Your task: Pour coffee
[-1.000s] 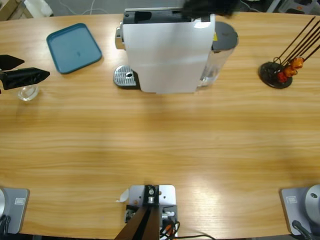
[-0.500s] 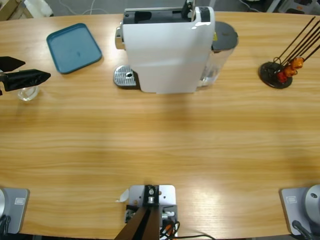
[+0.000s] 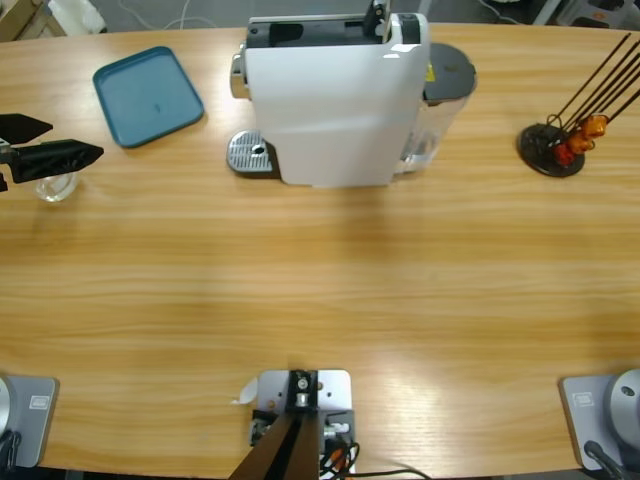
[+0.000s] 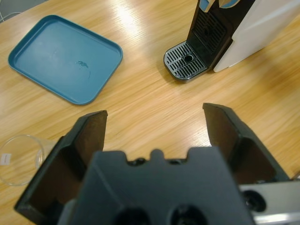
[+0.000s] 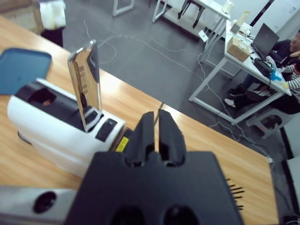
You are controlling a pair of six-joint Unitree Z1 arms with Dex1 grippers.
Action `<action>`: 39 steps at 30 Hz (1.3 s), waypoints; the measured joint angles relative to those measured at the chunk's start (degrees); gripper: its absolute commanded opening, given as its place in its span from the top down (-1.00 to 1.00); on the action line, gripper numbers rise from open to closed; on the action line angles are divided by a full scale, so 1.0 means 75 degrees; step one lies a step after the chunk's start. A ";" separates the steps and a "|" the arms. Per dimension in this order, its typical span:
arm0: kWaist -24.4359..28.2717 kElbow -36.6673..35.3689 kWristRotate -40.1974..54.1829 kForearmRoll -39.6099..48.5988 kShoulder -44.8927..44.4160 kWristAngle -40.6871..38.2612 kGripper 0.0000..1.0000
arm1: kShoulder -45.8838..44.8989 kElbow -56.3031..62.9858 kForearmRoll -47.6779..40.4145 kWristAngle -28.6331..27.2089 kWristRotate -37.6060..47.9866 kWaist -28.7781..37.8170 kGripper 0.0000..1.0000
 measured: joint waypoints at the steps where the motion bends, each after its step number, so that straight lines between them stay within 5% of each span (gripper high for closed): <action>1: 0.0000 0.0000 0.0000 0.0000 0.0000 0.0000 -0.76 | 0.0066 0.0152 -0.0347 -0.0131 0.0029 0.0000 1.00; 10: -0.0010 0.0005 -0.0006 -0.0001 0.0002 0.0000 -0.76 | 0.1929 -0.0297 -0.1693 -0.1124 -0.0473 0.0001 1.00; 39: -0.0023 0.0007 -0.0006 -0.0060 0.0097 -0.0051 -0.76 | 0.3840 -0.2030 -0.1731 -0.1542 -0.1320 0.0944 1.00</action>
